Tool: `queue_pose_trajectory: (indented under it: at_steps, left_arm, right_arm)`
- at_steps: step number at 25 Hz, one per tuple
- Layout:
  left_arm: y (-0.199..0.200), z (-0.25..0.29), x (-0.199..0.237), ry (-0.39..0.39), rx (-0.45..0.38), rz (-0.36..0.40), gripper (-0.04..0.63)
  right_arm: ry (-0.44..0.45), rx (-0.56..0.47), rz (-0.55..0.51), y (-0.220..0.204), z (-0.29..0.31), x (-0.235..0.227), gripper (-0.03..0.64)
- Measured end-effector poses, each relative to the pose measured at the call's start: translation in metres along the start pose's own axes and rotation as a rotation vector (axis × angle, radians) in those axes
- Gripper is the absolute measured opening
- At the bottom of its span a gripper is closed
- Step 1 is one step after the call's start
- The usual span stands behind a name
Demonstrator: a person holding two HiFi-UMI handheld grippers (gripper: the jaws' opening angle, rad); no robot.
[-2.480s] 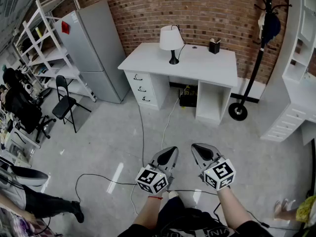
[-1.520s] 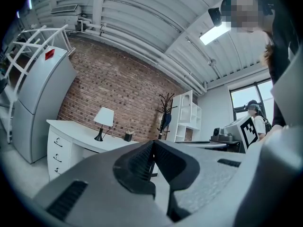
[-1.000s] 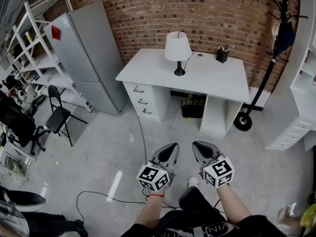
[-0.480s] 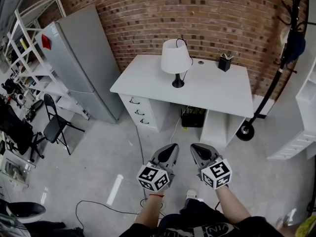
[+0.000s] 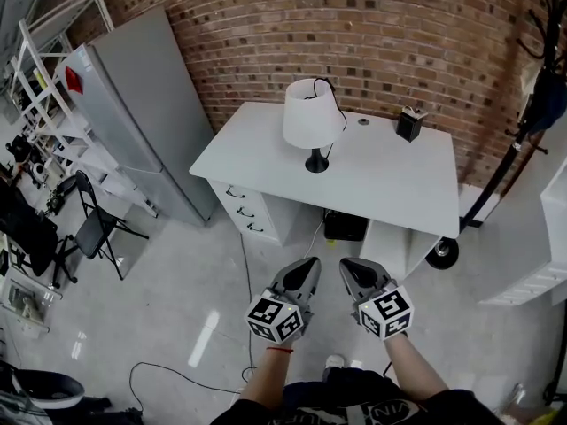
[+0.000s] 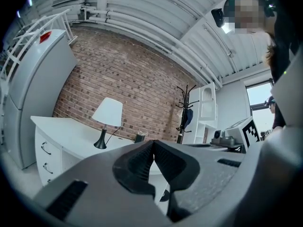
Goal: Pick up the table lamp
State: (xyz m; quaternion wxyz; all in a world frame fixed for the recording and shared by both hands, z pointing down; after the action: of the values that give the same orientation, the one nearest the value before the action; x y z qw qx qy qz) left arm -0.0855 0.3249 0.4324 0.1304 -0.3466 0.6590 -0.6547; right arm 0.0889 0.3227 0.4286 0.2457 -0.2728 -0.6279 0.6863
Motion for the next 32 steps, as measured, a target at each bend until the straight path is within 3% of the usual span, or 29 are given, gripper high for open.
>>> queue_pose_trajectory:
  at_steps: [16,32]
  left_arm:
    - [-0.004,0.053,0.026,0.005,0.040,-0.008,0.008]
    - [0.001,0.151,0.119,-0.040,0.036,-0.056,0.008]
  right_arm:
    - [0.029,0.006,0.038,-0.005,0.045,-0.052,0.003]
    - [0.004,0.051,0.017,-0.004,0.147,-0.127,0.003]
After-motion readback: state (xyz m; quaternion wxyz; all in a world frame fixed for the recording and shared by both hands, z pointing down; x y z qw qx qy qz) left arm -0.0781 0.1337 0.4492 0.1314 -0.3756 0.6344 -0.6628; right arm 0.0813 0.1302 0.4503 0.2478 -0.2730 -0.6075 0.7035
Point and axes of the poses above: the fingertips, and each gripper's own axes: z forward along the fingers, x to its left, y out of its top, the point moved 9 cm from there along -z, backward along the fingers, and after that the axes turned 6 degrees about -x, right-handed, at the moved point
